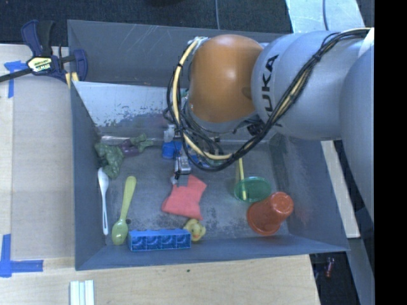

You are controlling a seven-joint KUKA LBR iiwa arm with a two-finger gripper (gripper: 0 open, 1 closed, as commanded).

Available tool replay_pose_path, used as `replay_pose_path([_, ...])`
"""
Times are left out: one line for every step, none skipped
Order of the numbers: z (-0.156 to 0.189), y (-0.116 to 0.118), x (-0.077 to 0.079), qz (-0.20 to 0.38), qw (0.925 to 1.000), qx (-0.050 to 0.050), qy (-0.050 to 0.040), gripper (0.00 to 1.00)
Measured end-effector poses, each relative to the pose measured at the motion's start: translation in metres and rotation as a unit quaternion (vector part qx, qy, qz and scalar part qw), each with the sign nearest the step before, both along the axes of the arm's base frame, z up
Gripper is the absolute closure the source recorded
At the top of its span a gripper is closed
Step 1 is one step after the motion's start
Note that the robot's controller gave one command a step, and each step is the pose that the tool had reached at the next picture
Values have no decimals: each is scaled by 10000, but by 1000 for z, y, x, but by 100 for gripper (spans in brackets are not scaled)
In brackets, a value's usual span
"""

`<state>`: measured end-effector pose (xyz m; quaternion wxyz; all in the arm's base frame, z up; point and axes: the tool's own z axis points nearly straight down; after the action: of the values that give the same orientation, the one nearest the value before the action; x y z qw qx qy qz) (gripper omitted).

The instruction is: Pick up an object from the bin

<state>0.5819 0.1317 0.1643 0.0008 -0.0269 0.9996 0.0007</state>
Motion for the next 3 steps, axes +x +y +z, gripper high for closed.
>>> replay_pose_path([-8,-22,2,497,9988,-3,-18,0])
replay_pose_path([-72,-35,-1,613,9981,4,-67,0])
replay_pose_path([-84,-50,-42,1288,9916,-5,-91,0])
